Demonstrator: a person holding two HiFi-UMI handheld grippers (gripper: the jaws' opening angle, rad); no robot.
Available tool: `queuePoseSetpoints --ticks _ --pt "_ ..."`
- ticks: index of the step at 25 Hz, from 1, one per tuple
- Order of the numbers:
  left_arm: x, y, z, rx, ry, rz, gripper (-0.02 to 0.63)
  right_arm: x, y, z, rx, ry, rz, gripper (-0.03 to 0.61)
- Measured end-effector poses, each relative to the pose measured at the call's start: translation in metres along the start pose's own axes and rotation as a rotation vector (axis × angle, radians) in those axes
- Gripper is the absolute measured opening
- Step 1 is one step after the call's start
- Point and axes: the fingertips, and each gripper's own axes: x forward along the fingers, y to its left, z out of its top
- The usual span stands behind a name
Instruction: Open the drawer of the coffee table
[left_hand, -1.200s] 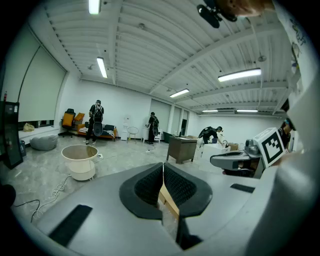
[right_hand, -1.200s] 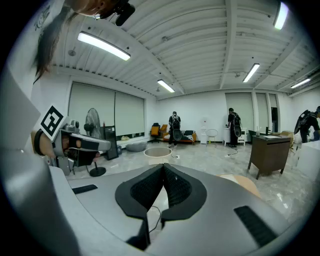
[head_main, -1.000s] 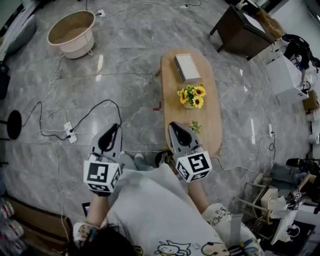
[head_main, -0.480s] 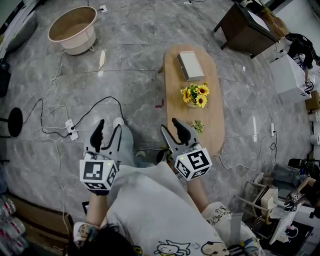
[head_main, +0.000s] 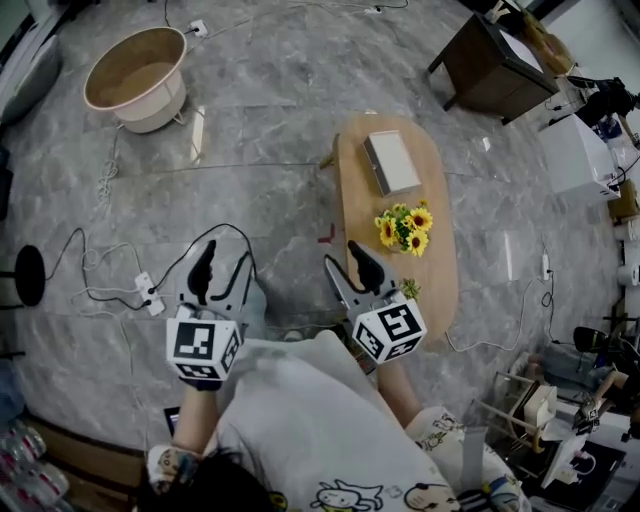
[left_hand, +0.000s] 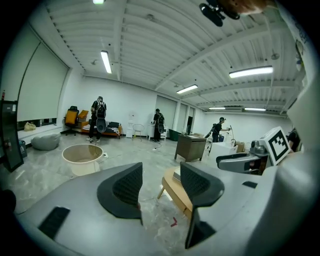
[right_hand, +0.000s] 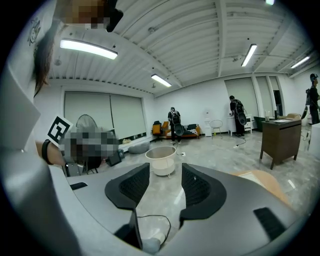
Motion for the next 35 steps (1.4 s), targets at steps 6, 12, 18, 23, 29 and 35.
queuePoseSetpoints --ticks 6,12,18,23,29,35 --pt "0.066 0.068 0.046 0.035 0.009 -0.041 0.213 0.086 -0.020 0.048 -0.001 -0.021 -0.042 0.173" --pt "0.106 0.122 0.069 0.045 0.010 -0.055 0.221 0.145 -0.030 0.064 0.023 -0.014 -0.067 0.189" --pt "0.124 0.160 0.069 0.037 0.030 -0.066 0.225 0.176 -0.033 0.068 0.046 -0.006 -0.108 0.196" --pt "0.140 0.168 0.068 0.039 0.038 -0.094 0.225 0.185 -0.041 0.067 0.072 -0.010 -0.153 0.199" --pt "0.161 0.170 0.066 0.048 0.065 -0.116 0.225 0.198 -0.060 0.057 0.115 0.008 -0.181 0.202" --pt "0.214 0.183 0.073 0.060 0.077 -0.133 0.225 0.232 -0.101 0.060 0.140 -0.001 -0.211 0.204"
